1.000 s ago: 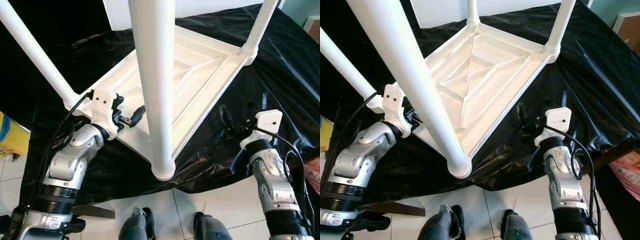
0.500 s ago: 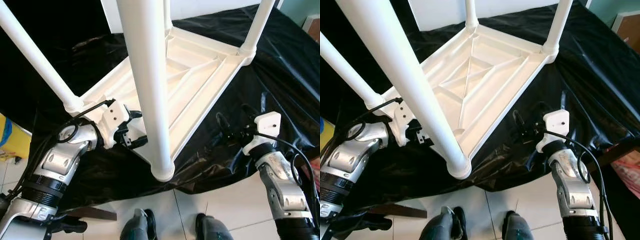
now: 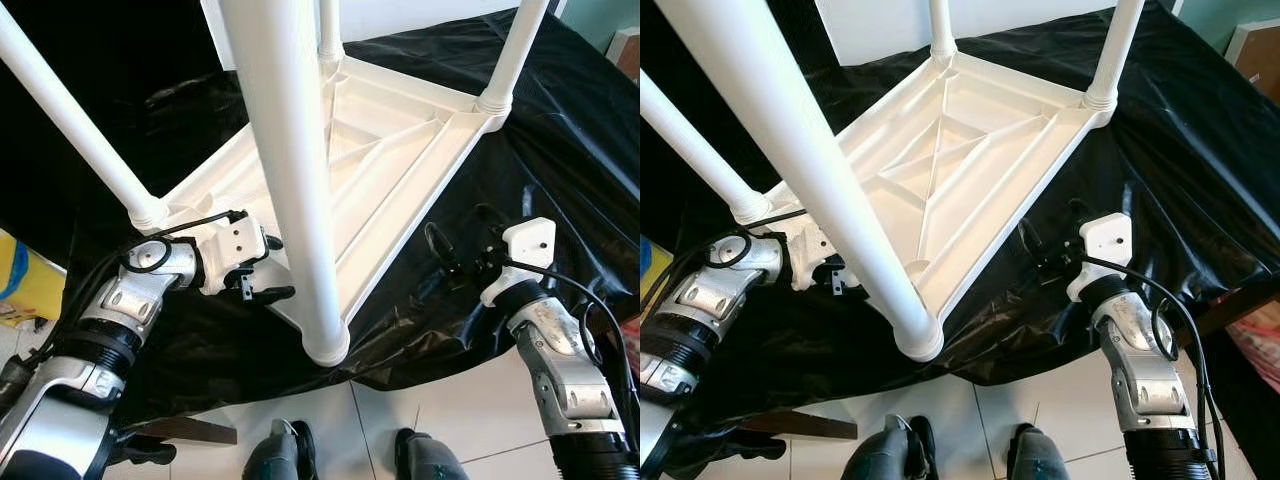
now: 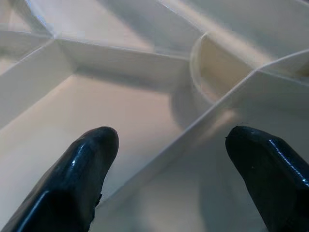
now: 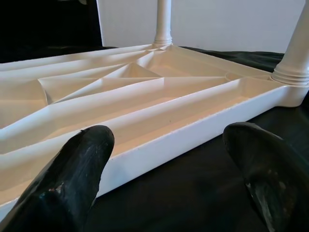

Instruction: Building children table

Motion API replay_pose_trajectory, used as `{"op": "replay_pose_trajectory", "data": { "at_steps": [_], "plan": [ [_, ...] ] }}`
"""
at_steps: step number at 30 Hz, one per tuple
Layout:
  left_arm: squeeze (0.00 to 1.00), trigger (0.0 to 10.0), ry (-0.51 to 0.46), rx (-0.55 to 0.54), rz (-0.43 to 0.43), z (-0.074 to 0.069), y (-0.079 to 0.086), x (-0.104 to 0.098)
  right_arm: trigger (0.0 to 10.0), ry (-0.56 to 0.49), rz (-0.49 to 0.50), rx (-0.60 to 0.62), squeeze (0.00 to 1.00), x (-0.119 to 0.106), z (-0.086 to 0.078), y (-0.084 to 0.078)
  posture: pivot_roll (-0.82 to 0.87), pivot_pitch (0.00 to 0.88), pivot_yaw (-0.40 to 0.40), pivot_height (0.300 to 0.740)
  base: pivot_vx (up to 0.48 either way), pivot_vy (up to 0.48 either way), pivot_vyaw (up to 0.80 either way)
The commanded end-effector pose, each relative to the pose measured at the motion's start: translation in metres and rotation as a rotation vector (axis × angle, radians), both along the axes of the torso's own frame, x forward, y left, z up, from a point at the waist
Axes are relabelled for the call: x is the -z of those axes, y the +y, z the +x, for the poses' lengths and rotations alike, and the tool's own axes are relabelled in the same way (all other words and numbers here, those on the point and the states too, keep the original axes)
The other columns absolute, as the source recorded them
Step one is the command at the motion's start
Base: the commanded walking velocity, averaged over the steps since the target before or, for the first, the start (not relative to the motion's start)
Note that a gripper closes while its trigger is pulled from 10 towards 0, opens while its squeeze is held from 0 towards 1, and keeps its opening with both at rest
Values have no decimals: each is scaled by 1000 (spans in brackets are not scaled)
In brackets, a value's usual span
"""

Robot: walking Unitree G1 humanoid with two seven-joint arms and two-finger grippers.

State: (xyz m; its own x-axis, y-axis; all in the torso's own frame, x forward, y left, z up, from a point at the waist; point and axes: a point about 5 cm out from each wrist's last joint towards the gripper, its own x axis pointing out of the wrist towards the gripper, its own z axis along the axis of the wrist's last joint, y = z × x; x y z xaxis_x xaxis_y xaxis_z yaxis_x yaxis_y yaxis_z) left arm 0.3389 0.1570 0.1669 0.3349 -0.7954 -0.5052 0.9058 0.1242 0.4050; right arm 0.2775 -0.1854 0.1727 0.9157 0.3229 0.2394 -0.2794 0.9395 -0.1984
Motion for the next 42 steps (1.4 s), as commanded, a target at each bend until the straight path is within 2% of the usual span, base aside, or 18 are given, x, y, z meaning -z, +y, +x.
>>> {"op": "replay_pose_trajectory", "data": {
  "at_steps": [1, 5, 8, 11, 12, 15, 16, 21, 27, 30, 37, 42],
  "plan": [
    [0, 10000, 26, -36, 39, 5, 3, 9, 10000, 6, -12, -11, 0, 0, -1, 2, -63, 188, 140, 740, 0, 0, 0],
    [0, 10000, 46, -59, 62, 13, 3, 9, 10000, 5, -14, -11, 0, -1, -1, 3, -61, 197, 147, 740, 0, 0, 0],
    [0, 10000, 174, -63, 108, 18, 7, 12, 10000, 11, -12, -17, 0, 1, -2, 7, -57, 205, 149, 740, 0, 0, 0],
    [0, 10000, 227, -59, 121, 20, 9, 11, 10000, 15, -15, -23, 0, 3, -3, 10, -59, 212, 154, 740, 0, 0, 0],
    [0, 8392, 276, -82, 112, 22, 11, 10, 10000, 17, -16, -26, 0, 3, -4, 11, -62, 217, 160, 740, 0, 0, 0],
    [0, 8392, 290, -93, 107, 23, 11, 9, 10000, 17, -16, -27, 0, 3, -4, 12, -62, 217, 160, 740, 0, 0, 0],
    [0, 0, 284, -98, 112, 24, 12, 10, 10000, 17, -17, -25, 0, 3, -5, 11, -69, 222, 169, 740, 0, 0, 0],
    [0, 0, 273, -91, 104, 25, 12, 11, 10000, 16, -19, -7, 0, 3, -8, 8, -77, 220, 175, 740, 0, 0, 0],
    [0, 0, 242, -78, 81, 20, 7, 25, 10000, 18, -14, 2, 0, 4, -9, 9, -79, 214, 173, 740, 0, 0, 0],
    [0, 0, 256, -68, 6, 17, 1, 27, 10000, 18, -11, 4, 0, 4, -8, 9, -74, 211, 165, 740, 0, 0, 0],
    [0, 0, 246, -45, -43, 16, -6, 26, 10000, 18, -8, 5, 0, 3, -5, 8, -63, 203, 150, 740, 0, 0, 0],
    [0, 0, 228, -72, -127, 18, -19, 23, 10000, 11, 0, -8, 0, 1, 0, 12, -51, 187, 142, 740, 0, 0, 0]
  ]
}}
